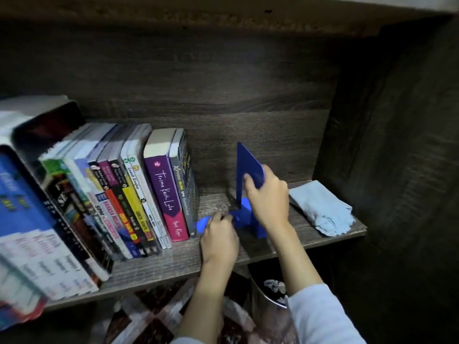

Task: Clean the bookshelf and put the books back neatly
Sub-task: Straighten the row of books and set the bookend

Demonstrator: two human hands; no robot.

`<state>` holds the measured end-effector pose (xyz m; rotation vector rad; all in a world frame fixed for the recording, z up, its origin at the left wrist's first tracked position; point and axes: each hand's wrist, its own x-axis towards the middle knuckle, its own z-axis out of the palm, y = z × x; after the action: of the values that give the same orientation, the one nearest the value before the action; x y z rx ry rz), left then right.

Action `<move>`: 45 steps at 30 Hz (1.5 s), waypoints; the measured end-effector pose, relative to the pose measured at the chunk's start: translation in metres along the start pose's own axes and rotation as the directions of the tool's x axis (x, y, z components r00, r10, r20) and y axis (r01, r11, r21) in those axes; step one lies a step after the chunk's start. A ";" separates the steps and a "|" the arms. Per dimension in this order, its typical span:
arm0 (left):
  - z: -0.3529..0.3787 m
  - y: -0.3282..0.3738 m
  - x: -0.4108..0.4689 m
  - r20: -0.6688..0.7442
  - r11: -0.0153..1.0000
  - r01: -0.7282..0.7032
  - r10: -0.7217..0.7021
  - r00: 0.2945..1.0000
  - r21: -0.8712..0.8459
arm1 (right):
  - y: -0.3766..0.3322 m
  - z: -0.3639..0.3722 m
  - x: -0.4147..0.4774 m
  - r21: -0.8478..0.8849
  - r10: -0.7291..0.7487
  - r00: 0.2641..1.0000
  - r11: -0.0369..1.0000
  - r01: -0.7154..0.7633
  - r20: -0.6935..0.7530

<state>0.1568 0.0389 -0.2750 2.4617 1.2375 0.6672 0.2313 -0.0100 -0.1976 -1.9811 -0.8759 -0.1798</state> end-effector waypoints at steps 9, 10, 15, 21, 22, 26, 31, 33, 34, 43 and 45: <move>-0.038 -0.008 -0.008 -0.360 0.991 -0.116 0.087 0.929 -0.059 | 0.043 0.009 -0.036 -0.015 0.123 0.962 0.992 -0.123 0.246; -0.041 -0.009 -0.010 -0.453 0.989 -0.144 0.111 0.884 -0.038 | 0.043 0.012 -0.040 -0.036 0.125 0.965 0.992 -0.120 0.231; -0.050 -0.012 -0.025 -0.650 0.999 -0.015 -0.016 0.760 -0.042 | 0.042 0.019 -0.055 -0.092 0.131 0.980 0.989 -0.118 0.151; -0.047 -0.024 -0.033 -0.573 0.971 0.199 -0.239 0.784 -0.133 | 0.040 0.021 -0.059 -0.116 0.143 0.981 0.985 -0.129 0.128; -0.047 -0.025 -0.032 -0.570 0.971 0.204 -0.239 0.786 -0.125 | 0.040 0.022 -0.059 -0.115 0.140 0.982 0.985 -0.125 0.124; -0.045 -0.016 -0.030 -0.574 0.965 0.220 -0.263 0.776 -0.144 | 0.038 0.024 -0.059 -0.130 0.136 0.985 0.984 -0.121 0.108; -0.046 -0.007 -0.025 -0.600 0.935 0.208 -0.345 0.722 -0.288 | 0.038 0.024 -0.060 -0.129 0.130 0.985 0.985 -0.115 0.116; -0.045 -0.006 -0.023 -0.627 0.933 0.180 -0.343 0.699 -0.310 | 0.037 0.023 -0.060 -0.131 0.133 0.984 0.984 -0.117 0.121; -0.044 -0.004 -0.022 -0.639 0.931 0.164 -0.344 0.688 -0.325 | 0.037 0.023 -0.059 -0.131 0.136 0.983 0.984 -0.120 0.122; -0.047 0.001 -0.009 -0.641 0.881 0.222 -0.460 0.614 -0.418 | 0.031 0.020 -0.061 -0.151 0.181 0.976 0.975 -0.162 0.120; -0.049 0.002 -0.004 -0.631 0.851 0.263 -0.516 0.580 -0.454 | 0.031 0.020 -0.061 -0.157 0.180 0.977 0.974 -0.162 0.110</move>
<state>0.1303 0.0377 -0.2332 1.5457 1.7049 1.6725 0.2019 -0.0349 -0.2573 -2.2139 -0.7829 -0.0227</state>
